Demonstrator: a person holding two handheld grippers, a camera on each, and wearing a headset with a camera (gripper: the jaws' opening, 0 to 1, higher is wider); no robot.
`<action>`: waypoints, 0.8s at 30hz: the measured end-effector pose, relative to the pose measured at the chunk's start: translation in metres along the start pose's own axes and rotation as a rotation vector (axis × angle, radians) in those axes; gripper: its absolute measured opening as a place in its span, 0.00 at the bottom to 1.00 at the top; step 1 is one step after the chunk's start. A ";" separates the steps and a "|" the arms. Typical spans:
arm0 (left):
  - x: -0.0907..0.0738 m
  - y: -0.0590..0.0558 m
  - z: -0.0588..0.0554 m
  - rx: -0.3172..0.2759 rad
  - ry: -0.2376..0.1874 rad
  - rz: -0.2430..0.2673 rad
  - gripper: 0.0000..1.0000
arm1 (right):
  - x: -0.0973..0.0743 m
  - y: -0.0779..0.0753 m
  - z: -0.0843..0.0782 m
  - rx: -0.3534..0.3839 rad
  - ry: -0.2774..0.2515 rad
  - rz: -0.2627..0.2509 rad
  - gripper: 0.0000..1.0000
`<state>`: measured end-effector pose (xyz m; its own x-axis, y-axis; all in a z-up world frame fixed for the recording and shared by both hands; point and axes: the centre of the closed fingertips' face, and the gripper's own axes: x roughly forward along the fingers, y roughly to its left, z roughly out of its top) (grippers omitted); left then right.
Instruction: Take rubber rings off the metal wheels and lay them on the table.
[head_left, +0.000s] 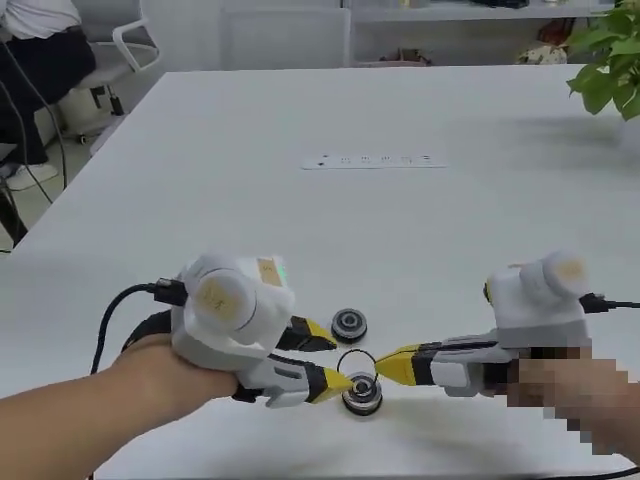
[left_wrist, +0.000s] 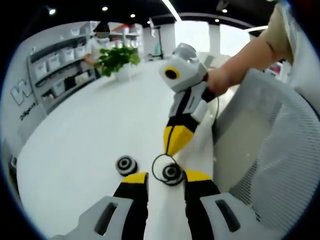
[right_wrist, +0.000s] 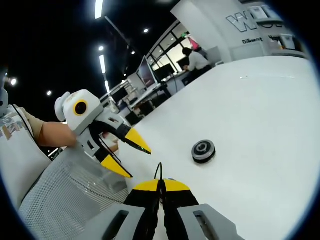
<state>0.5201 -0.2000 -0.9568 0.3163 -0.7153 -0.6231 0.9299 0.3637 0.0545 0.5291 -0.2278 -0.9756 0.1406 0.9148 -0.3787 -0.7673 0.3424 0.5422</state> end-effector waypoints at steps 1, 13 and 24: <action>-0.002 0.001 0.001 -0.003 -0.005 0.004 0.29 | 0.000 0.000 0.001 0.000 -0.001 0.001 0.00; -0.032 0.017 -0.004 -0.040 -0.023 0.073 0.38 | 0.004 0.003 0.022 -0.030 -0.007 0.007 0.00; -0.051 0.024 -0.009 -0.064 -0.029 0.111 0.44 | 0.017 0.007 0.039 -0.059 0.000 0.013 0.00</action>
<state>0.5244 -0.1494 -0.9304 0.4231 -0.6852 -0.5928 0.8751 0.4787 0.0713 0.5507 -0.2011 -0.9488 0.1301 0.9192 -0.3717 -0.8047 0.3169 0.5020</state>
